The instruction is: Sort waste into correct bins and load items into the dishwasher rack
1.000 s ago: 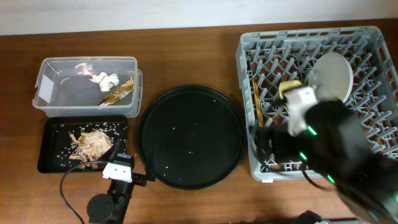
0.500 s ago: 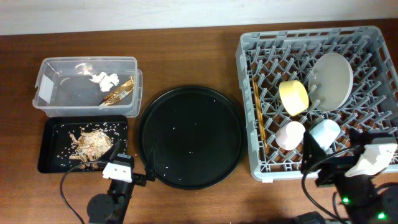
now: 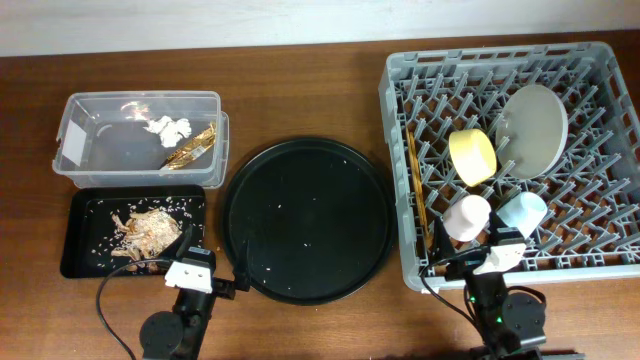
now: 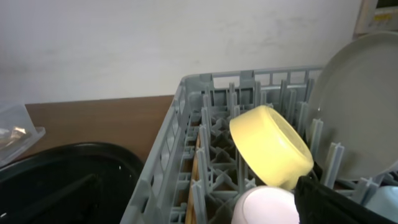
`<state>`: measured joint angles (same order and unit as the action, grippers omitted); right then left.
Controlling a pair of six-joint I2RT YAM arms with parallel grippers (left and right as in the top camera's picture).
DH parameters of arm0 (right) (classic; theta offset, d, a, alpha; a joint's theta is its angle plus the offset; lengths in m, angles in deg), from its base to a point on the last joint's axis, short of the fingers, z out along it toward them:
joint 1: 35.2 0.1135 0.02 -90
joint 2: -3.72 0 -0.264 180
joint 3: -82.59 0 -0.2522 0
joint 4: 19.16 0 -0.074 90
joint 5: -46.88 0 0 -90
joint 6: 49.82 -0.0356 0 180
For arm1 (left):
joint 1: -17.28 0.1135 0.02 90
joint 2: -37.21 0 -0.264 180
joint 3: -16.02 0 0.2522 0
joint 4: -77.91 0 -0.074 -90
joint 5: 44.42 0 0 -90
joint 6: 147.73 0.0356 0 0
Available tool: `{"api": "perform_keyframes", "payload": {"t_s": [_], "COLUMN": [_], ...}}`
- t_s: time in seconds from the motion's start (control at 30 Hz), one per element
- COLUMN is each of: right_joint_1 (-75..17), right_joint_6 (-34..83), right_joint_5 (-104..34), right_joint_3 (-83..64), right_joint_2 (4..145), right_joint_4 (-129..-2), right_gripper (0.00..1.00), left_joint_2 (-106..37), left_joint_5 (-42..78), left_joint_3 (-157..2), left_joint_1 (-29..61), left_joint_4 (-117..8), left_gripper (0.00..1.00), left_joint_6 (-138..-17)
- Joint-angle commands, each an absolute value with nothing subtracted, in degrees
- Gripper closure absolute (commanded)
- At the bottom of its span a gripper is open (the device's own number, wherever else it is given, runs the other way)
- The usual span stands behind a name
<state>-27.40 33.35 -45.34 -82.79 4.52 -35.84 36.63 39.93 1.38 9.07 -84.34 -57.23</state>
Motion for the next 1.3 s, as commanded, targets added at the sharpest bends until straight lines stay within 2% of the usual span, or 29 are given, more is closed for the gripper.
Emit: {"api": "perform_keyframes", "payload": {"t_s": [0.0, 1.27], "right_joint_1": [-27.7, -27.7], "right_joint_6": [33.8, 33.8], "right_joint_5": [-45.1, -45.0], "right_joint_3": [-83.3, -83.3], "right_joint_2": [3.9, 4.1], "right_joint_4": [-35.8, -37.4], "right_gripper": [0.01, 0.01], "left_joint_2": [36.9, 36.9], "left_joint_5": [39.5, 39.5], "left_joint_3": [1.8, 1.8], "left_joint_1": [9.4, 9.4], "left_joint_4": [-84.4, -84.4], "left_gripper": [0.01, 0.01], "left_joint_6": [-56.1, -56.1]}}
